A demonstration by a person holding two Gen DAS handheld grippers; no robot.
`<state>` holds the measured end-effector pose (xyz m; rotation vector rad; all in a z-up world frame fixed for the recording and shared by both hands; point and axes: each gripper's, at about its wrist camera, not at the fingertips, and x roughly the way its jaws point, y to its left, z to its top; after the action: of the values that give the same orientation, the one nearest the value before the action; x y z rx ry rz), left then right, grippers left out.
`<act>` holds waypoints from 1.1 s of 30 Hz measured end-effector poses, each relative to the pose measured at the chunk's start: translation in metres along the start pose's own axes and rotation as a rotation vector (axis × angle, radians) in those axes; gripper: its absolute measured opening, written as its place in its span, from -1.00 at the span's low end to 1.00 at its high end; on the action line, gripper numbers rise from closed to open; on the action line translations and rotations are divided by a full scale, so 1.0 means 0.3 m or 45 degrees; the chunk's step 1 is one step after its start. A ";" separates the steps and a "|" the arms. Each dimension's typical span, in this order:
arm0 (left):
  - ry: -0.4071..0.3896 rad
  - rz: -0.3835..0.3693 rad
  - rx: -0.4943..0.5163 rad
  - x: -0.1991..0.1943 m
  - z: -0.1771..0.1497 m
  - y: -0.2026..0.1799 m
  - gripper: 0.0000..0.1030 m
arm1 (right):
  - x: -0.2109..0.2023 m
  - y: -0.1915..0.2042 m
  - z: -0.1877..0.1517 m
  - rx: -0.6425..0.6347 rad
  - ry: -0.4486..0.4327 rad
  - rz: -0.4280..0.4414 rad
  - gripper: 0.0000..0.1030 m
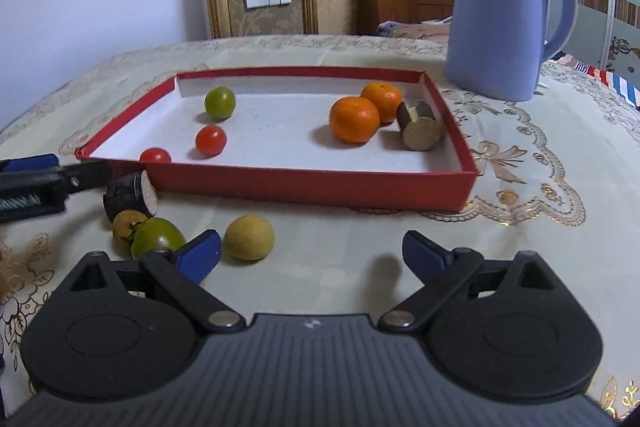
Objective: Organize fruits
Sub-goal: 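Move both open tools toward the dark roll and the yellow round fruit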
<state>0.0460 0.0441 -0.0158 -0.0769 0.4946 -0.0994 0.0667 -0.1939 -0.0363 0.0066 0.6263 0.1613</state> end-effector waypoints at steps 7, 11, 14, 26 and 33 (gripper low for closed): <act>0.024 -0.015 -0.083 0.006 0.001 0.035 0.68 | 0.035 0.046 0.011 -0.062 0.034 0.006 0.45; 0.035 -0.018 -0.043 0.010 -0.002 0.017 0.68 | 0.029 0.053 0.010 -0.076 0.018 0.011 0.06; 0.044 -0.024 -0.034 0.010 -0.004 0.015 0.68 | 0.021 0.056 0.009 -0.084 0.001 -0.005 -0.25; 0.062 -0.115 0.041 -0.015 -0.016 -0.020 0.70 | 0.016 -0.007 0.005 0.043 -0.015 -0.021 -0.28; 0.111 -0.087 0.033 -0.003 0.017 -0.110 0.70 | 0.014 -0.009 0.003 0.052 -0.017 -0.014 -0.27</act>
<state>0.0451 0.0117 -0.0076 -0.0645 0.5781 -0.1762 0.0711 -0.1958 -0.0381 0.0434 0.6160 0.1380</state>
